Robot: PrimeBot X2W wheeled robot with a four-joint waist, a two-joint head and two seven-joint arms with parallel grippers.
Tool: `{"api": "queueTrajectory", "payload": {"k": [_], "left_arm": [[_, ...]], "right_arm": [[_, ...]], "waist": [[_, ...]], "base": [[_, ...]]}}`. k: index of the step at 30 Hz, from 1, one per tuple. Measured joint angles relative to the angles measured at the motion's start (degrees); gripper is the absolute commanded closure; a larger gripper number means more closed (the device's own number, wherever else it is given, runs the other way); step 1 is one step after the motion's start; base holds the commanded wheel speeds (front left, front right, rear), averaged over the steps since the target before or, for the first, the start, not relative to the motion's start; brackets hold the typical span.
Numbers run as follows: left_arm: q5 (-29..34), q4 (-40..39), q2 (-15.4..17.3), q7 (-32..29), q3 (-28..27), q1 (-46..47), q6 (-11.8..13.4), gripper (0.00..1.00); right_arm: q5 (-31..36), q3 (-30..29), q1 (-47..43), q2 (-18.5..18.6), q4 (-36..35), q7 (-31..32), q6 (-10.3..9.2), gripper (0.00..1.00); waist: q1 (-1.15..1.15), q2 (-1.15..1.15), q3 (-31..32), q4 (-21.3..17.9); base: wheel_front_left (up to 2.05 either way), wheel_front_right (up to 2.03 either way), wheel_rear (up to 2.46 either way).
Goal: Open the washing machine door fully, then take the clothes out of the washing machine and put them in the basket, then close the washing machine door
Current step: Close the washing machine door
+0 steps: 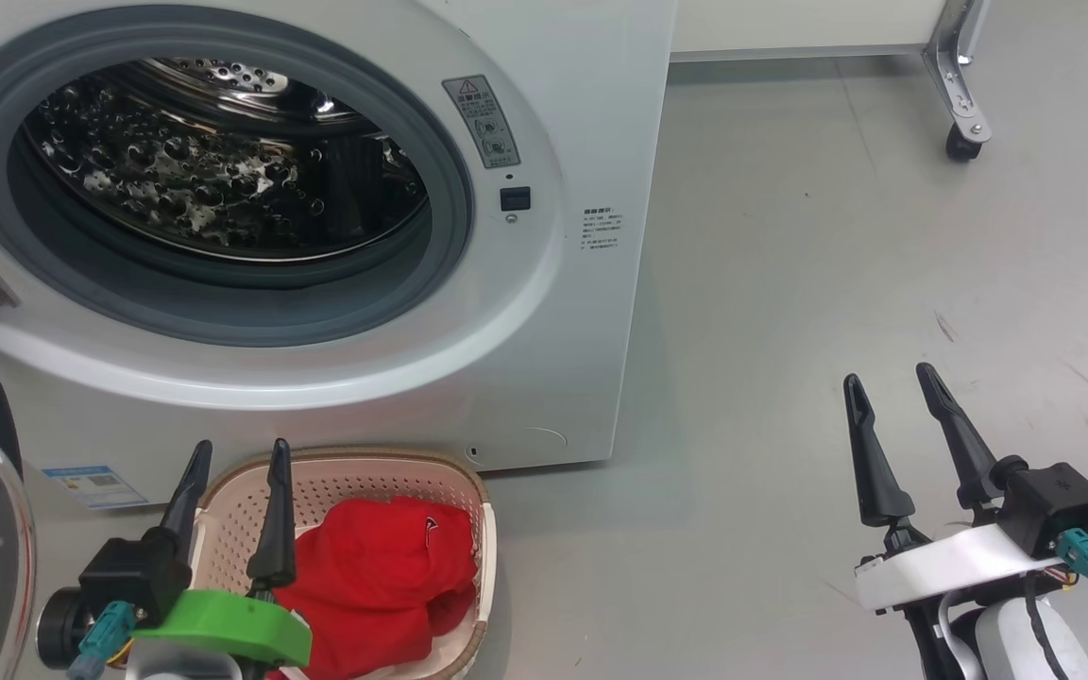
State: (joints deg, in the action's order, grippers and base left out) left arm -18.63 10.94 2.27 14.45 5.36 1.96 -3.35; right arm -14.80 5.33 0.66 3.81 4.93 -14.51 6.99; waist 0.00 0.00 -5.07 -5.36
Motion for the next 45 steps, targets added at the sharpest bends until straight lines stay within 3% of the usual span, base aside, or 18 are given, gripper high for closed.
{"api": "queueTrajectory", "payload": {"k": [45], "left_arm": [[0.6, -0.71, 0.01, 0.0, 0.87, -0.01, 0.02, 0.0]], "right_arm": [[0.0, 1.14, 0.01, 0.02, 0.2, 0.0, 0.0, 0.0]], "waist": [[0.0, 0.0, 0.07, 0.64]], "base": [[-1.07, 1.07, 0.0]]}}
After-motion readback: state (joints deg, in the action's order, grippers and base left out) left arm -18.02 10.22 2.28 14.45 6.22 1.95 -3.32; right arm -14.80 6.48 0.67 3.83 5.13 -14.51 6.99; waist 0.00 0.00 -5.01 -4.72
